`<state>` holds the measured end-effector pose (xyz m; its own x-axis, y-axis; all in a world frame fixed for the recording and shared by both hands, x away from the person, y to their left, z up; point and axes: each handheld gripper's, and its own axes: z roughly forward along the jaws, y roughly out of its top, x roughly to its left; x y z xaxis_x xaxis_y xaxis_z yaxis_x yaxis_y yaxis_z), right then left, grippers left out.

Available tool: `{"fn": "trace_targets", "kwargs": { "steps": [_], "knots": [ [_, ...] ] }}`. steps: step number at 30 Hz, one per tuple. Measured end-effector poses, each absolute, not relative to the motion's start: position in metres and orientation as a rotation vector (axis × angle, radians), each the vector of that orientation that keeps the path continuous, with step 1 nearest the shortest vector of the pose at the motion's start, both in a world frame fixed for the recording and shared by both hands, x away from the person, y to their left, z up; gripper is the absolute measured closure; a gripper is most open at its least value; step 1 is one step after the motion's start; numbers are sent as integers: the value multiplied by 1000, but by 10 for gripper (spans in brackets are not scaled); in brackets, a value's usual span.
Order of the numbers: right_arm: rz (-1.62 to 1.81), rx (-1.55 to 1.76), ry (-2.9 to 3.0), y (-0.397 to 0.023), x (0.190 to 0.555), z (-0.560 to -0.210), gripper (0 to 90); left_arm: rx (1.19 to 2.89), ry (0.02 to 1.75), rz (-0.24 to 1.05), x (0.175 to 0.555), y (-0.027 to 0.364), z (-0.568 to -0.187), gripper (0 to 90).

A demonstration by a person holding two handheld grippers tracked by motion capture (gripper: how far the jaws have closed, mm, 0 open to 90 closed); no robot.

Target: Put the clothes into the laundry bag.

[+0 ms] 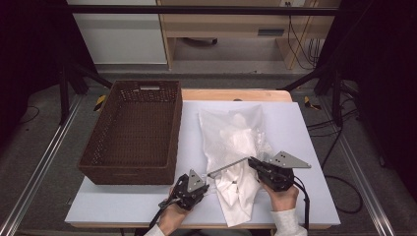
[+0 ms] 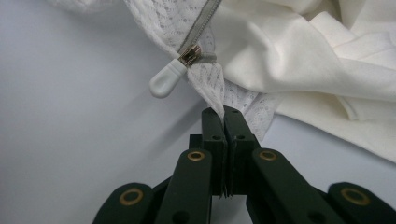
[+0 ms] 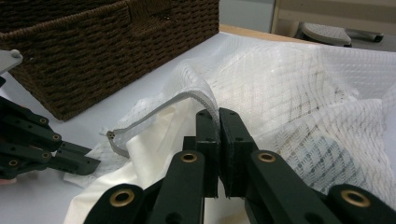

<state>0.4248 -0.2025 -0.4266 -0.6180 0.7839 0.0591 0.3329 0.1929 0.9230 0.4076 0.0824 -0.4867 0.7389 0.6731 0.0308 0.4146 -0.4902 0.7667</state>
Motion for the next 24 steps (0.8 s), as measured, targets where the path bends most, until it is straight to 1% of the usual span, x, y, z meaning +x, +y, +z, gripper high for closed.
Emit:
{"fn": "trace_targets", "kwargs": {
  "steps": [10, 12, 13, 14, 16, 20, 22, 24],
  "knots": [
    [1407, 1034, 2001, -208, 418, -420, 885, 2152, 809, 427, 407, 82, -487, 870],
    [1405, 1024, 1993, -207, 417, -417, 885, 2152, 811, 429, 407, 82, -487, 857],
    [1407, 1021, 1992, -207, 417, -416, 885, 2152, 813, 431, 408, 82, -486, 818],
    [1412, 1021, 1989, -207, 417, -415, 885, 2153, 819, 420, 409, 81, -485, 732],
    [1416, 1026, 1991, -208, 418, -413, 885, 2142, 814, 456, 410, 78, -478, 655],
    [1417, 1024, 1995, -208, 420, -412, 885, 2060, 780, 499, 415, 69, -449, 562],
    [1416, 1024, 1995, -208, 420, -411, 884, 2020, 765, 507, 421, 59, -435, 507],
    [1418, 1022, 1999, -208, 421, -411, 884, 2015, 742, 508, 428, 44, -425, 468]
  ]
}}
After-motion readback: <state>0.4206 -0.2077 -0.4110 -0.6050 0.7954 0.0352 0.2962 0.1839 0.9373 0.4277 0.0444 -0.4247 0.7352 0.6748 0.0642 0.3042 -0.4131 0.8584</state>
